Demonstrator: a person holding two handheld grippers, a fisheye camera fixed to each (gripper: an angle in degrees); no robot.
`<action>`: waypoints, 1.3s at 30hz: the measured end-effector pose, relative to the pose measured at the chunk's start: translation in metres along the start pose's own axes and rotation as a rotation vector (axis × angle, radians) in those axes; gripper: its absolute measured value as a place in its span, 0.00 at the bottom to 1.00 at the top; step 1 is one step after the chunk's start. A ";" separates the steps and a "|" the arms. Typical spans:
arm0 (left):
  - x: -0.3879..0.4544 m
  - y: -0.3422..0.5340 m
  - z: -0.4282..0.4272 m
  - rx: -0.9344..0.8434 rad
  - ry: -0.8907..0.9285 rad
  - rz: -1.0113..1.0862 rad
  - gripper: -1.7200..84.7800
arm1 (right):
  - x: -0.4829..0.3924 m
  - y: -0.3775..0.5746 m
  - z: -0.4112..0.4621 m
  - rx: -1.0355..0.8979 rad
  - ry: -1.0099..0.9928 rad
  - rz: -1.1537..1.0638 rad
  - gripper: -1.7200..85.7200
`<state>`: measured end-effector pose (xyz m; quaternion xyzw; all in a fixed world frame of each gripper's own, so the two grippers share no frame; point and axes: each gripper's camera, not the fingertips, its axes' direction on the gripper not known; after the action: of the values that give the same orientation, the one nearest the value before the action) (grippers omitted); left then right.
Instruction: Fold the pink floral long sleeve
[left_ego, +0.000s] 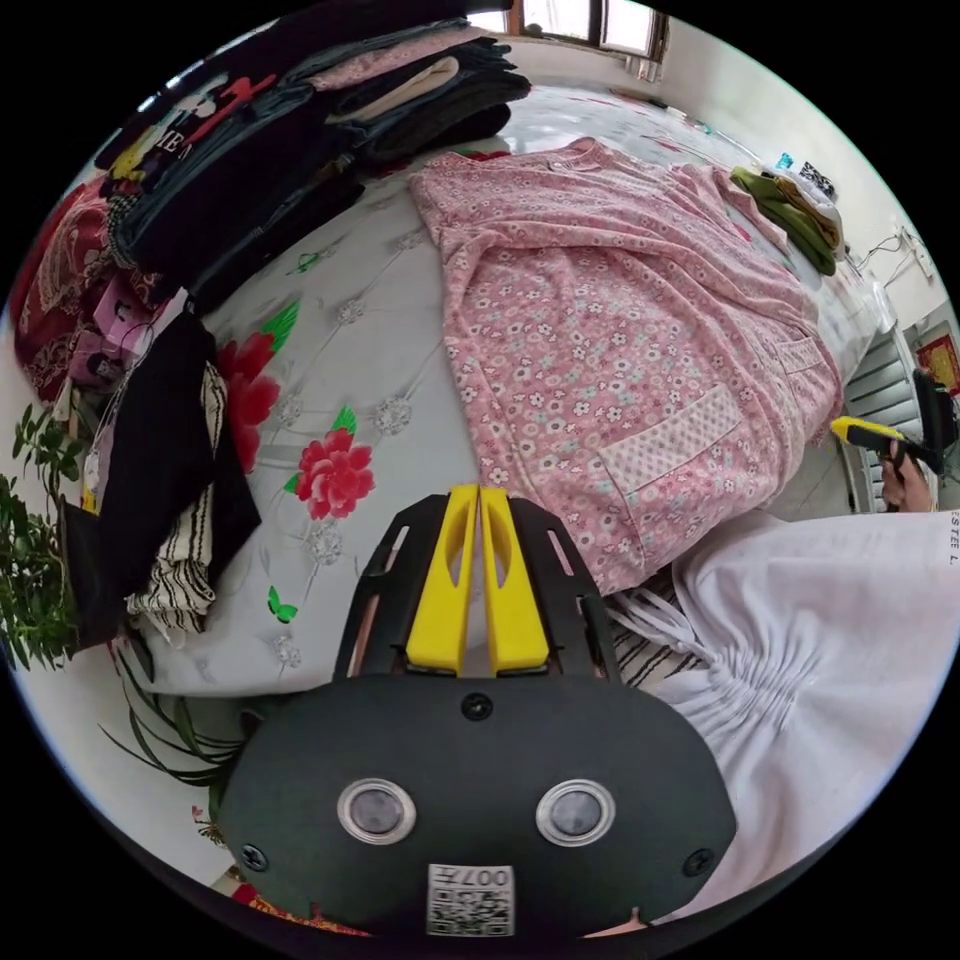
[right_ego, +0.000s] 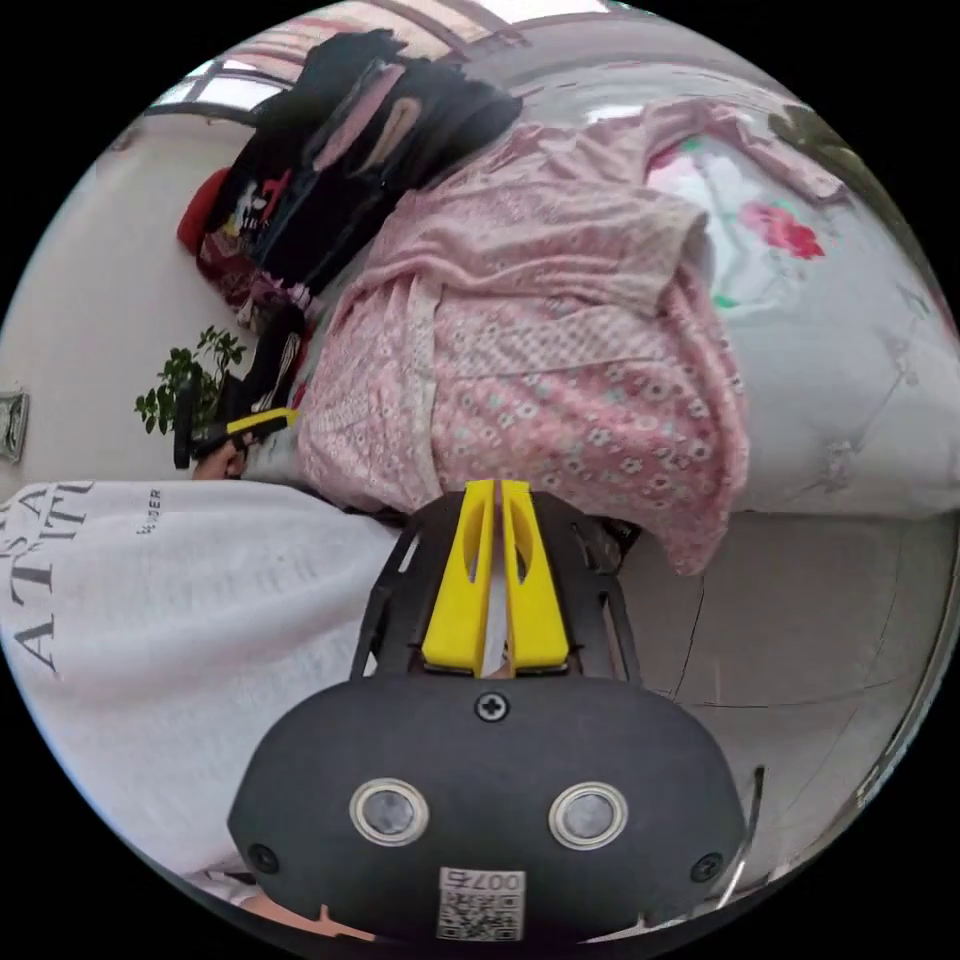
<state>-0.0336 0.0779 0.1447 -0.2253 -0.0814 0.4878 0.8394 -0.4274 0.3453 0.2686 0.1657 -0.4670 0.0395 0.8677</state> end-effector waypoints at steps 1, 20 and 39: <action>-0.003 0.002 -0.002 0.007 0.009 -0.003 0.01 | 0.015 -0.010 -0.023 0.076 0.012 0.046 0.03; -0.054 -0.020 -0.005 -0.058 0.246 -0.320 0.01 | 0.239 -0.154 -0.133 0.675 -0.237 0.792 0.06; -0.106 0.037 -0.009 0.056 0.365 -0.507 0.01 | 0.146 -0.126 -0.390 1.109 -0.433 0.141 0.02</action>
<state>-0.1134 0.0000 0.1284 -0.2584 0.0307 0.2162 0.9410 -0.0062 0.3409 0.1587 0.5665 -0.5529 0.3002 0.5322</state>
